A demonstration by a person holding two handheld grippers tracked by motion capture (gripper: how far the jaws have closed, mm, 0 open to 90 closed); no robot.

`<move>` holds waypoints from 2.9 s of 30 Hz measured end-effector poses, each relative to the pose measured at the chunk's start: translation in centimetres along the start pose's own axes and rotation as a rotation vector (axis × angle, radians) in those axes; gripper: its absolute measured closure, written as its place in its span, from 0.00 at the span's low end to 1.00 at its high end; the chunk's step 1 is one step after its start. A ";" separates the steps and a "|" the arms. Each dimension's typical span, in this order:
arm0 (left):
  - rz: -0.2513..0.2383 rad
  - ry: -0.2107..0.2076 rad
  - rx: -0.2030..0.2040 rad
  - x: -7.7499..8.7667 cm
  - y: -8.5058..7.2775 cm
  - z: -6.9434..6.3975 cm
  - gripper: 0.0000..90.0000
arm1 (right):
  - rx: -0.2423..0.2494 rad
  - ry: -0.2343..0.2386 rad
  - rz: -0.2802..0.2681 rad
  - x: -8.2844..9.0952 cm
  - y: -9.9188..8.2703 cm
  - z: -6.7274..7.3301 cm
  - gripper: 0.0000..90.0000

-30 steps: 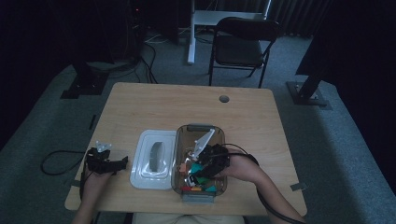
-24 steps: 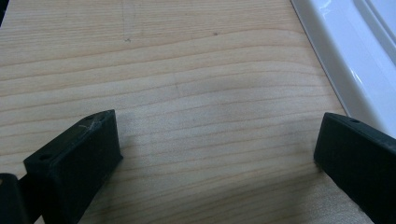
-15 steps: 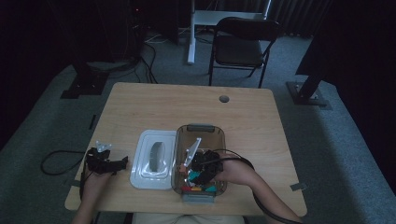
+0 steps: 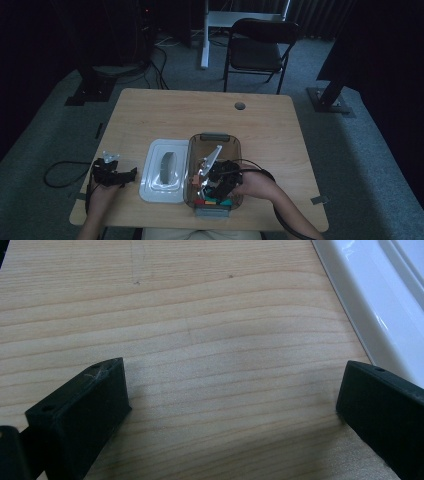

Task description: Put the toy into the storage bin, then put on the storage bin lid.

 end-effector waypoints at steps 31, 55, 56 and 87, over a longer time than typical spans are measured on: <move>0.002 -0.006 -0.007 0.3 -0.2 -0.3 0.01 | -0.287 -0.258 -0.530 7.5 -9.8 -4.3 0.16; -0.001 -0.005 -0.007 0.3 -0.3 -0.4 0.01 | -0.479 -0.306 -0.533 -1.7 -17.1 -8.2 0.15; -0.001 -0.005 -0.007 0.3 -0.3 -0.4 0.01 | -0.481 -0.306 -0.526 -2.1 -17.2 -8.2 0.15; 0.032 -0.058 -0.020 1.1 -0.3 -0.5 0.05 | -0.488 -0.378 -0.419 -4.0 -17.5 -7.6 0.14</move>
Point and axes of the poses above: each handheld gripper's, and its own axes: x roughly backward along the jaws, y roughly out of its top, z roughly to its left, the point moved 1 cm from there along -x, roughly forward along the jaws, and after that the axes turned 5 degrees about -x, right-handed, at the moved point
